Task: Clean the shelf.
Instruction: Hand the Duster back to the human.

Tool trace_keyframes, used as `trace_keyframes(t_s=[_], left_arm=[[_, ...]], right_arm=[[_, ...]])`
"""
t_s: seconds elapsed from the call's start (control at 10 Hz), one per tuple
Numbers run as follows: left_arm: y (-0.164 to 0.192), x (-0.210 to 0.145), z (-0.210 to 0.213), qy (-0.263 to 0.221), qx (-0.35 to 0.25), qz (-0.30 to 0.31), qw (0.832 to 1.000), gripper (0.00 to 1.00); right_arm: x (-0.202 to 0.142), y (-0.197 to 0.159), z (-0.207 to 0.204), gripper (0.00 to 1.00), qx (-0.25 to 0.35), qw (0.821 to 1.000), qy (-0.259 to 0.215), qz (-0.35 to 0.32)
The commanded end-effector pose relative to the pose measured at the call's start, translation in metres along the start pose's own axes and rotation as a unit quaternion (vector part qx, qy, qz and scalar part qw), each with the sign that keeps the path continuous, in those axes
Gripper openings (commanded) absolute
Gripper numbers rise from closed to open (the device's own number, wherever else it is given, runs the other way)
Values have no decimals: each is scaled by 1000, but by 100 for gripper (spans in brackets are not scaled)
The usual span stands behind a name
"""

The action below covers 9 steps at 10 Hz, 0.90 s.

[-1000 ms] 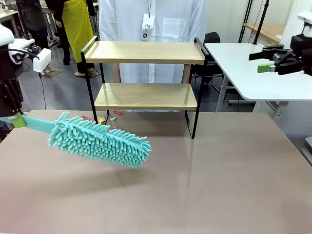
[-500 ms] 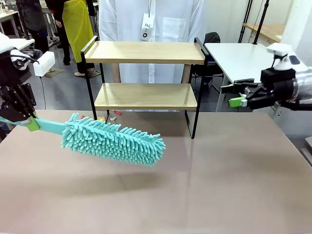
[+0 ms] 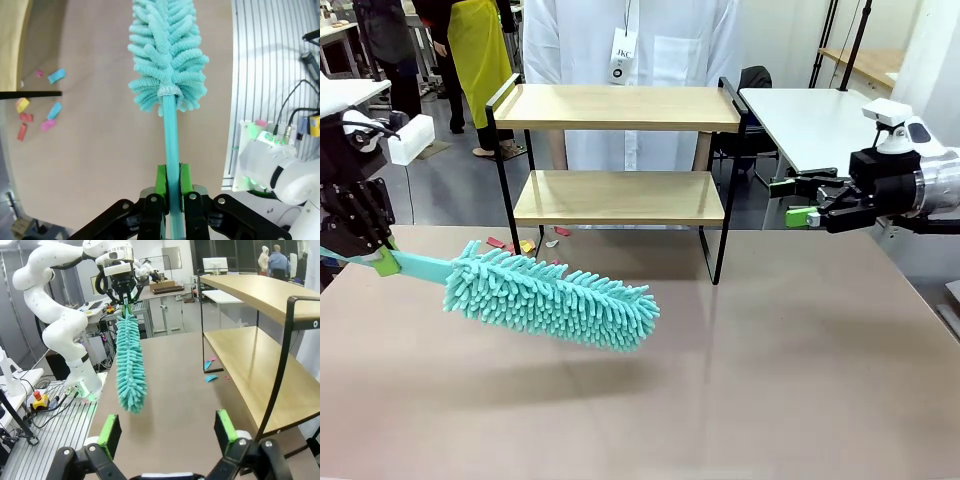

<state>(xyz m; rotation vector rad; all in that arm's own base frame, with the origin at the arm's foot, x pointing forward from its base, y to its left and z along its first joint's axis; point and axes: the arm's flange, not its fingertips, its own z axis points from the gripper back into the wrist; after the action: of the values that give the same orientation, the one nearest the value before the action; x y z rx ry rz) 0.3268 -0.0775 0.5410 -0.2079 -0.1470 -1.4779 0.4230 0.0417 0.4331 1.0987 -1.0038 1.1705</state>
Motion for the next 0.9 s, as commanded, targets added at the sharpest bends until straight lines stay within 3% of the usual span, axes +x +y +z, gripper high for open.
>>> trace_keyframes(t_s=[0.0, 0.2, 0.5, 0.8], left_arm=[[0, -1, 0, -1, -1, 0, 1000, 13], [16, 0, -18, -46, -1, -23, 999, 13], [26, -9, -47, -122, 20, -48, 991, 13], [29, -10, -70, -198, 54, -71, 976, 13]], right_arm=[[-1, 1, -1, 100, -4, 1000, -1, -1], [-8, 18, -13, 100, -32, 999, -29, 5], [-13, 14, -16, 100, -59, 994, -90, -22], [-8, 10, -19, 100, -40, 992, -114, -27]])
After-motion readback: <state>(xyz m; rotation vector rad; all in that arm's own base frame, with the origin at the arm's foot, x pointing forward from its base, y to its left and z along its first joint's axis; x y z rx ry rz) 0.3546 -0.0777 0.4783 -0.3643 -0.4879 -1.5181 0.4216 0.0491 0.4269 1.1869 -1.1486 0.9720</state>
